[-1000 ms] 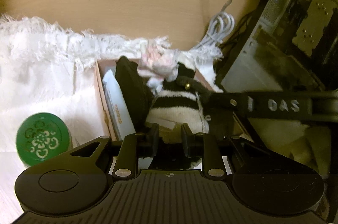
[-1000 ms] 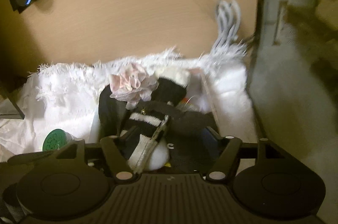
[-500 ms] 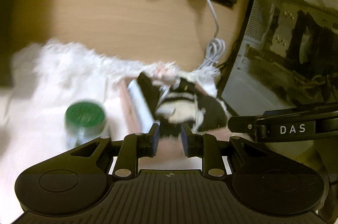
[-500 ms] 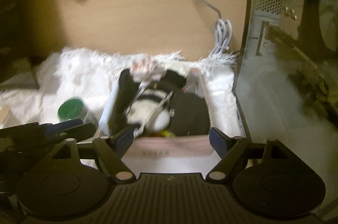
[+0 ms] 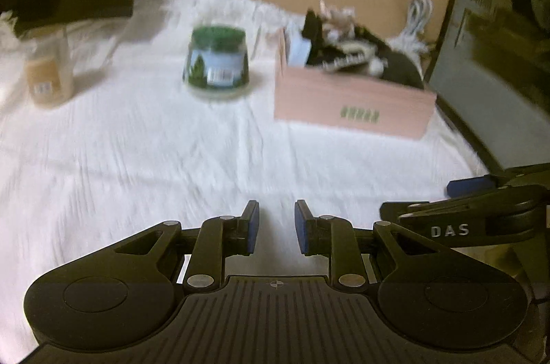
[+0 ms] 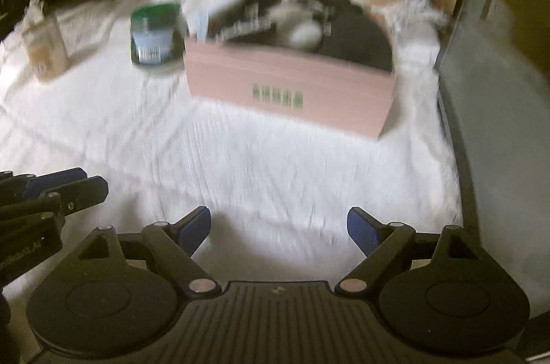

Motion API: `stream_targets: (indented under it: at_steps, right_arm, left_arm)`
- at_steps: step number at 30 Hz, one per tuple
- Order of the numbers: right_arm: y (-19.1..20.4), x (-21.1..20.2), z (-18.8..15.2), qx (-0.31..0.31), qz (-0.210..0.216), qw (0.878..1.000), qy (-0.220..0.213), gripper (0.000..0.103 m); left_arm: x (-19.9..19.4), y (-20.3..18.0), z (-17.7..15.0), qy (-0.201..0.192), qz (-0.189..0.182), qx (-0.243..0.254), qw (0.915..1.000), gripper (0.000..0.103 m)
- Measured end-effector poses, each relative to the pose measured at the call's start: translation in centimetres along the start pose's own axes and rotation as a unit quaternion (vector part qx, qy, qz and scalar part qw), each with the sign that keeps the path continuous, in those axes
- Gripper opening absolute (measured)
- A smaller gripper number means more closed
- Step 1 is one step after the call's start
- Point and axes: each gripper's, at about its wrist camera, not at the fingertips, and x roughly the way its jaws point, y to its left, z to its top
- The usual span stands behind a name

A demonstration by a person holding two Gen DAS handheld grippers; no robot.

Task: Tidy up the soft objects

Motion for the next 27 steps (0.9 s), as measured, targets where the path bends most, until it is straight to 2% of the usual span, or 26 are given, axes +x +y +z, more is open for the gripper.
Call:
stream_targets:
  at_steps: [2, 6, 13, 18, 27]
  right_arm:
    - [-0.6, 0.2, -1.0, 0.013, 0.000, 1.000, -0.007, 0.103]
    - [-1.5, 0.0, -2.3, 0.022, 0.011, 0.999, -0.026, 0.103]
    - [-2.1, -0.3, -3.3, 0.000, 0.031, 0.998, -0.055, 0.103]
    - [-2.3, -0.4, -4.2, -0.006, 0.035, 0.996, -0.086, 0.103]
    - [-2.4, -0.4, -4.2, -0.004, 0.041, 0.996, -0.085, 0.103]
  left_arm:
    - [0.2, -0.7, -0.9, 0.014, 0.008, 0.001, 0.9999, 0.025]
    - [-0.1, -2.6, -1.7, 0.003, 0.038, 0.028, 0.9989, 0.025]
    - [0.0, -4.3, -2.4, -0.011, 0.077, 0.032, 0.9964, 0.026]
    - [0.0, -4.4, -2.5, -0.015, 0.083, 0.022, 0.9962, 0.026]
    - [-0.1, -4.3, -2.4, -0.015, 0.083, 0.022, 0.9962, 0.026]
